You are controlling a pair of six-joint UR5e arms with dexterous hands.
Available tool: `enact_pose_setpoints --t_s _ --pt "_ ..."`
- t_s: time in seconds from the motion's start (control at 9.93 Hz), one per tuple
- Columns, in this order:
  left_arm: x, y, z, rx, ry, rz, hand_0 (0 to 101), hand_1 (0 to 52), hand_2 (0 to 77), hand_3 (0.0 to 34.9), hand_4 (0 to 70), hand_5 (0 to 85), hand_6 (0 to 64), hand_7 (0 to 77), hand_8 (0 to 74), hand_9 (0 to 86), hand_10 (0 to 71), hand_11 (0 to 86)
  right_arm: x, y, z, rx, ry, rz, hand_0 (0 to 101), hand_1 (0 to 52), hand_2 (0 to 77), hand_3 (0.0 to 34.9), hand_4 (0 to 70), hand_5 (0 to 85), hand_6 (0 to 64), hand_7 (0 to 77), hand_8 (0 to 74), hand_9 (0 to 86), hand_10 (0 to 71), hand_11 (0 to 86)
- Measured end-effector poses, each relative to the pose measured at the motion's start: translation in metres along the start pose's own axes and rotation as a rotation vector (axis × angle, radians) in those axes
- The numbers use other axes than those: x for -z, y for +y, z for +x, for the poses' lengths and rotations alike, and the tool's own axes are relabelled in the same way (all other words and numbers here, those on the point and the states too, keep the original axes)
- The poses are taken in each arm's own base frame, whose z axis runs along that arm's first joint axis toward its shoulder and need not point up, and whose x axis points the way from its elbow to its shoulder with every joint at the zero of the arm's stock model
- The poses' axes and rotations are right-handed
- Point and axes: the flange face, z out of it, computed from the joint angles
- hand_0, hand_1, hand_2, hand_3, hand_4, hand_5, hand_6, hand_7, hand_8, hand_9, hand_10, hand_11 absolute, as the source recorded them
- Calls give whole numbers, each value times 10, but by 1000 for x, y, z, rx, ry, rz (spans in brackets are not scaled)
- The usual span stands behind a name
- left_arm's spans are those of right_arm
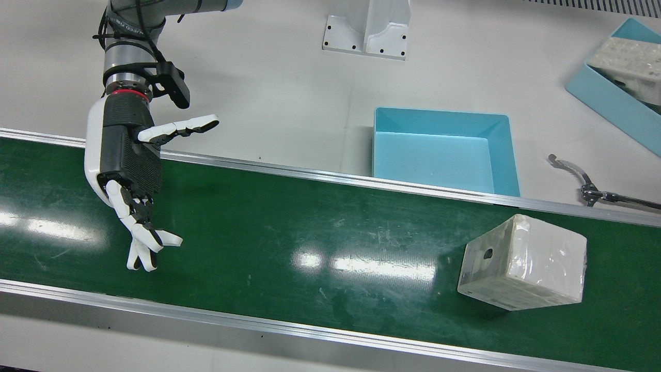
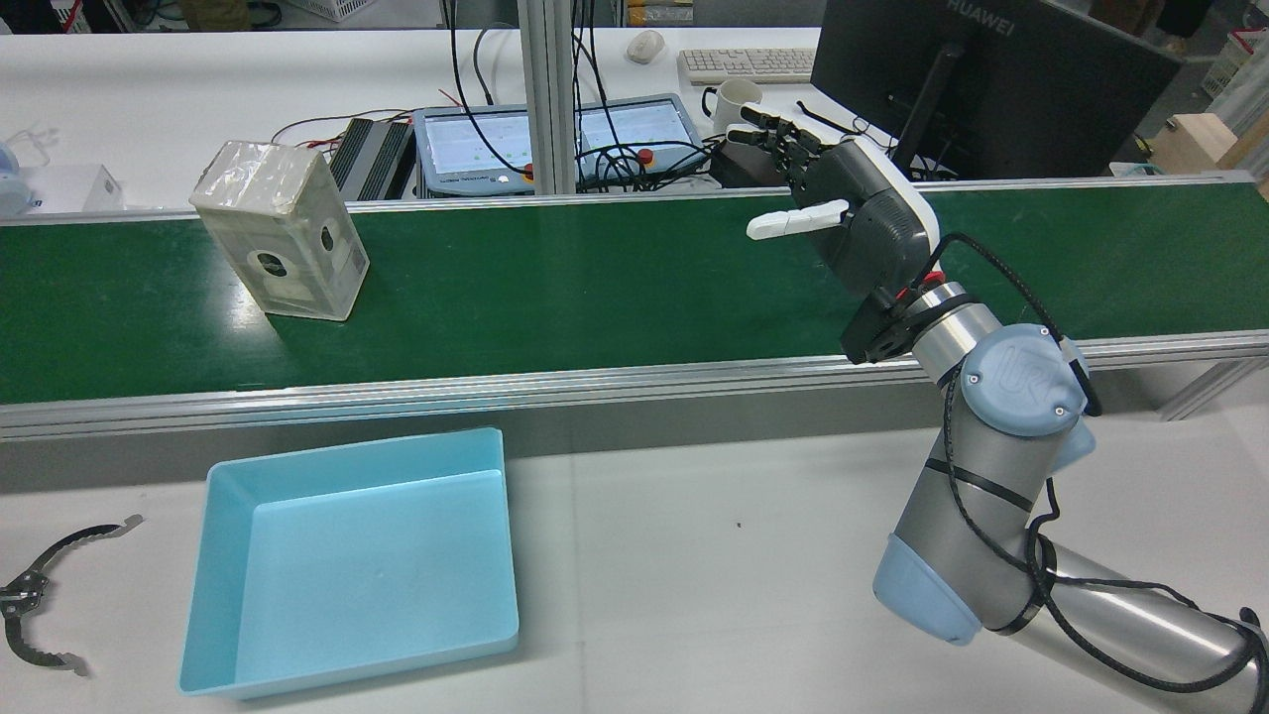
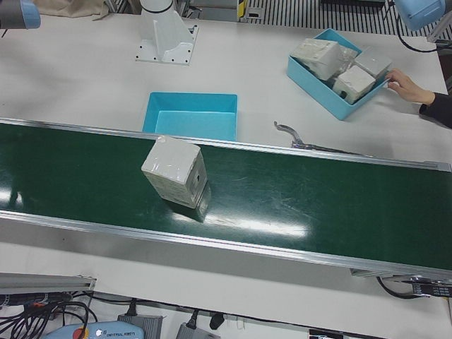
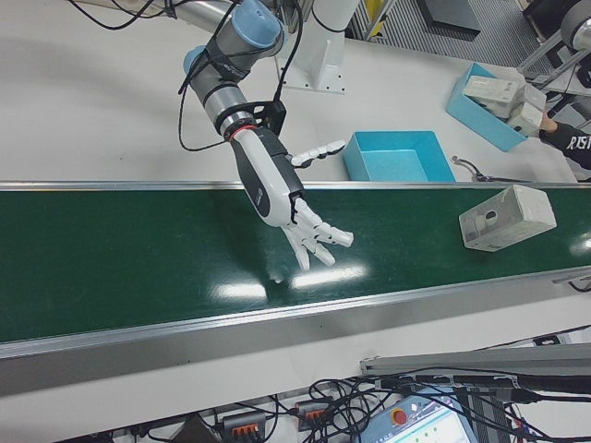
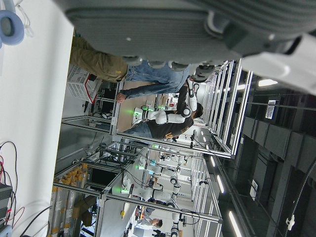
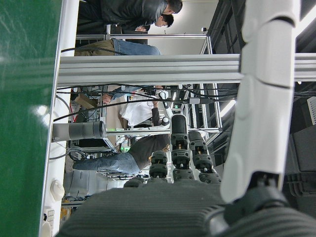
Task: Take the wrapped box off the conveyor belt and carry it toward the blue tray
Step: 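Lower the right hand toward the belt in front of the white wrapped box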
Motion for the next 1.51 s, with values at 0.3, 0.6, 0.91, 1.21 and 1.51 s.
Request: enact_pose_setpoints --t_s 0.3,0.6,0.91,1.21,1.51 --pt "0 0 0 0 0 0 0 0 11 0 5 11 5 5 5 0 0 5 -7 4 10 -1 9 -3 469 109 49 0 158 125 114 256 82 109 0 16" --pt "0 0 0 0 0 0 0 0 5 0 0 11 5 5 5 5 0 5 -14 12 15 -3 11 -11 469 98 27 0 169 136 120 278 33 114 0 16" --pt "0 0 0 0 0 0 0 0 5 0 0 11 5 5 5 0 5 5 -15 13 15 -2 12 -10 464 76 16 0 164 136 120 278 71 104 0 16" --pt "0 0 0 0 0 0 0 0 11 0 5 11 5 5 5 5 0 0 -15 13 15 -1 12 -8 458 60 16 0 169 136 98 278 71 104 0 11" --pt "0 0 0 0 0 0 0 0 11 0 5 11 5 5 5 0 0 5 -14 13 14 -2 10 -9 458 65 16 0 158 142 104 278 71 104 0 16"
